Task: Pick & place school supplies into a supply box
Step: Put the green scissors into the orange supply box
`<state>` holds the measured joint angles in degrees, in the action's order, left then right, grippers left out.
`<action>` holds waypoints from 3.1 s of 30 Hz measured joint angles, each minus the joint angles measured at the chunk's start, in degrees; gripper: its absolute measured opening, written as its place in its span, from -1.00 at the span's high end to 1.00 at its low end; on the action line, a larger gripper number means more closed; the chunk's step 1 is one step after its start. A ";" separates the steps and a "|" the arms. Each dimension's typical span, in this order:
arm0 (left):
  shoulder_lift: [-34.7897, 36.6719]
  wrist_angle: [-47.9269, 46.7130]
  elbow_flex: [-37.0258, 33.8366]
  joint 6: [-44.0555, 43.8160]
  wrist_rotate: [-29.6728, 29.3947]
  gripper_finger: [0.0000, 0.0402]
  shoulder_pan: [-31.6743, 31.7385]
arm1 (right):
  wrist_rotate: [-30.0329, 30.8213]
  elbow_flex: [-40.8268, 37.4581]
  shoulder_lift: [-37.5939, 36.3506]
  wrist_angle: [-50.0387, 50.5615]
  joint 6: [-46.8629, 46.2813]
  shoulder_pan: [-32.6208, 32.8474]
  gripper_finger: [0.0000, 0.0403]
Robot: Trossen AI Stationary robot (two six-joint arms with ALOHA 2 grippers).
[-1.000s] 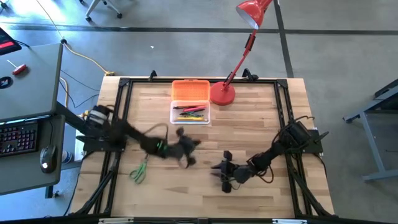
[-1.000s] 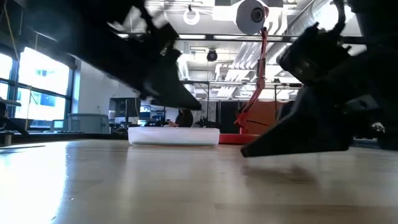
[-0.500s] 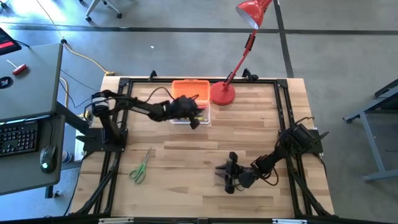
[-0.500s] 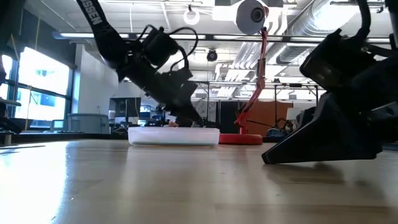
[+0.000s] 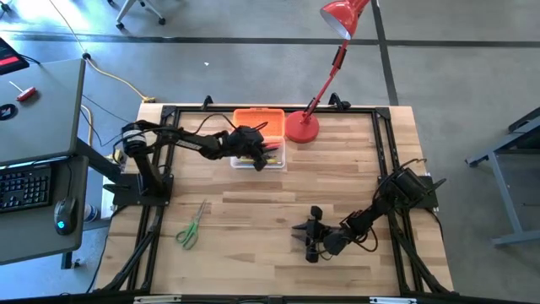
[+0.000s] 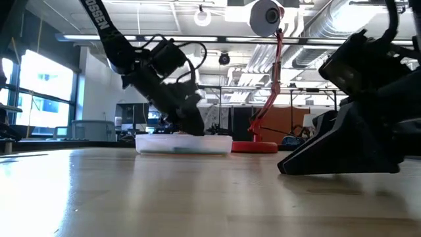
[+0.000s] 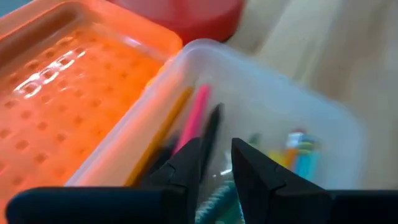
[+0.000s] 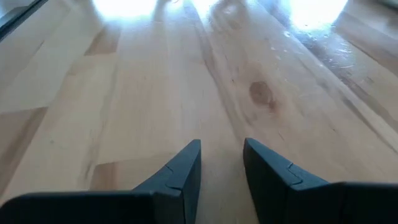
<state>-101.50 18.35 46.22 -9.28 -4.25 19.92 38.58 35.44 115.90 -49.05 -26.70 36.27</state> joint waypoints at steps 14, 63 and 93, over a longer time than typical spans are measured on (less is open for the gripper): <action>25.06 -47.38 15.52 -6.60 22.46 0.53 -0.12 | -1.53 0.07 0.00 0.50 -0.12 -1.15 0.49; 11.50 -59.89 2.62 -88.62 11.40 0.65 -66.03 | -1.78 0.02 0.00 -0.10 -0.31 -1.37 0.49; 6.06 -61.83 3.10 -90.83 4.50 0.60 -65.18 | -1.54 0.04 0.00 -0.12 -0.26 -1.39 0.49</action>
<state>-95.44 -43.48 49.32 -100.11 0.25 -45.26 37.03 35.48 115.90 -49.17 -26.96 34.87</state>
